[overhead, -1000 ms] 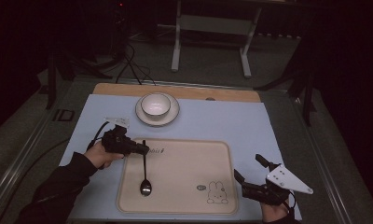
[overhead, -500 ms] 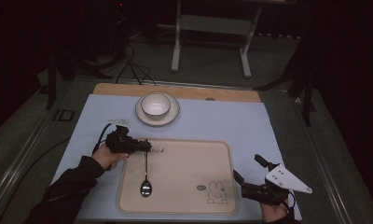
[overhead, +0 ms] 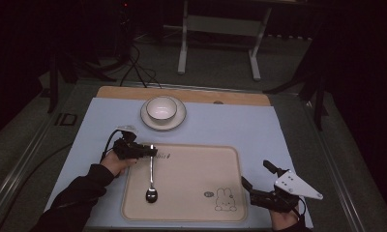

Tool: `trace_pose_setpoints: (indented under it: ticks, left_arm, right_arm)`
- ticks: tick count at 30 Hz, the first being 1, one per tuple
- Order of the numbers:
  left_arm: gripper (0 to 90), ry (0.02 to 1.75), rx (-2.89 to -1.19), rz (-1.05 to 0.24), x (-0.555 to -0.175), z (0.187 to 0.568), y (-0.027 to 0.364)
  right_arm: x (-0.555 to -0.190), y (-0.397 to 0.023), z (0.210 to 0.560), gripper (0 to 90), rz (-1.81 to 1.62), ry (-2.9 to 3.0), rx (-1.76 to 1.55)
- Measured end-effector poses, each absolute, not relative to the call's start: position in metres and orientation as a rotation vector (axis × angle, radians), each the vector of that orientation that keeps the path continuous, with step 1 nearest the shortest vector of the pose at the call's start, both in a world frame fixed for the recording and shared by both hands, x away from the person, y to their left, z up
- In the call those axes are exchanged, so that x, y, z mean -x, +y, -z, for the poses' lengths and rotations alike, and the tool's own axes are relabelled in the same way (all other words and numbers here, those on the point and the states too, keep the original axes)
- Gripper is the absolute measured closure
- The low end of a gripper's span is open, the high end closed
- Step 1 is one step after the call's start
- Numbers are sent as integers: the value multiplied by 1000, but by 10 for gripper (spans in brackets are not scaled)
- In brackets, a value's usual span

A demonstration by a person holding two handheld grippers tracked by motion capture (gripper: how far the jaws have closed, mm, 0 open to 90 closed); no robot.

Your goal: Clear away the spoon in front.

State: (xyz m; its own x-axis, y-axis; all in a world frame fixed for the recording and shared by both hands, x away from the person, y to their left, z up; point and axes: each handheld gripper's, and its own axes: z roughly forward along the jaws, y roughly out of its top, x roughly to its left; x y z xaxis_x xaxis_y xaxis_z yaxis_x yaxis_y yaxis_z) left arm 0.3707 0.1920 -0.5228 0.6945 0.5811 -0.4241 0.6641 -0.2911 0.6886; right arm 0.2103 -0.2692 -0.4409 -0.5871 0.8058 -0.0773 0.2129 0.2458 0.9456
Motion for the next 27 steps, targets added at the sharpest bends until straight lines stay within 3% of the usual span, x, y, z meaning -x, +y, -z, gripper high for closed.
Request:
trace_pose_setpoints:
  ticks: [27]
  left_arm:
    - [656,1053,-2055,-7,-371,534,180]
  right_arm:
    - [-211,-269,441,116,-1354,1966,-922]
